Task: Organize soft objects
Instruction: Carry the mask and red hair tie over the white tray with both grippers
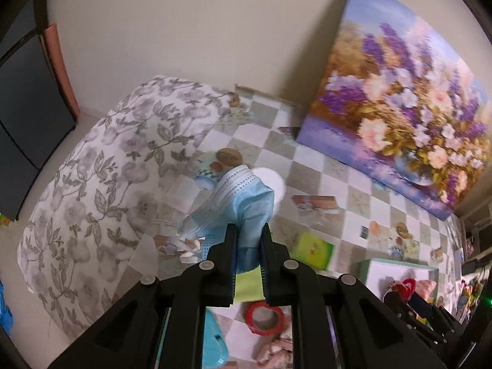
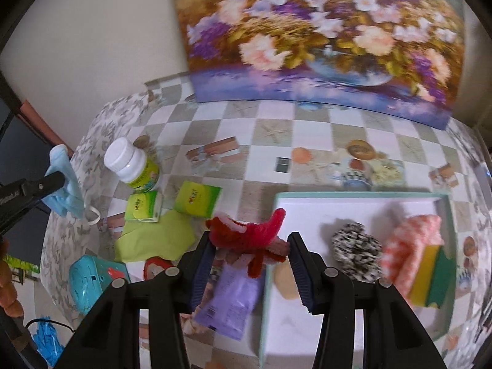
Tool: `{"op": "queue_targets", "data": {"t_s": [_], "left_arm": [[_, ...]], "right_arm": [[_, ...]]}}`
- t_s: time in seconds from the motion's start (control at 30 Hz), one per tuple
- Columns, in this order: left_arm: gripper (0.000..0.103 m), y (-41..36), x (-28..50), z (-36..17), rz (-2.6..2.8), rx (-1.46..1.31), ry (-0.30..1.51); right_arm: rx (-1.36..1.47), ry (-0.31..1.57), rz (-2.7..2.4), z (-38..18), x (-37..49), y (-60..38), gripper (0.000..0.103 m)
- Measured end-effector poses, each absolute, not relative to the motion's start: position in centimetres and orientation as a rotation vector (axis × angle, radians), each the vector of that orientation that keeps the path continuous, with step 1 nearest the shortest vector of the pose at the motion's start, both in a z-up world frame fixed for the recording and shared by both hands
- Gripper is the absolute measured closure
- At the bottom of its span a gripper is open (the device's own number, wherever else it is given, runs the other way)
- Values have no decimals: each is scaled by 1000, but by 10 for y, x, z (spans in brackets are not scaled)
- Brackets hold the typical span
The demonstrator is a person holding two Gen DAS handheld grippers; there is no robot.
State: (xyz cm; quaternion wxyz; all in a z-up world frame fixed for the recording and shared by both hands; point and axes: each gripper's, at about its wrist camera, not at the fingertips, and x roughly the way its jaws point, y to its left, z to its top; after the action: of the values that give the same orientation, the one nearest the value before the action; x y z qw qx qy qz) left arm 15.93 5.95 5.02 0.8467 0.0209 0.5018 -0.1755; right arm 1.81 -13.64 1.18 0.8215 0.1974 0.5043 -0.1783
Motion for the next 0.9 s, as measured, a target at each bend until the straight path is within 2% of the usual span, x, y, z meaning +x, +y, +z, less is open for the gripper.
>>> {"op": "queue_targets", "data": {"t_s": [0.5, 0.9], "left_arm": [[89, 3, 105, 70, -474, 149, 1024], [89, -82, 37, 51, -652, 333, 1049]], "right_arm": [[471, 1065, -485, 24, -39, -178, 52], [565, 1102, -643, 5, -102, -242, 52]]}}
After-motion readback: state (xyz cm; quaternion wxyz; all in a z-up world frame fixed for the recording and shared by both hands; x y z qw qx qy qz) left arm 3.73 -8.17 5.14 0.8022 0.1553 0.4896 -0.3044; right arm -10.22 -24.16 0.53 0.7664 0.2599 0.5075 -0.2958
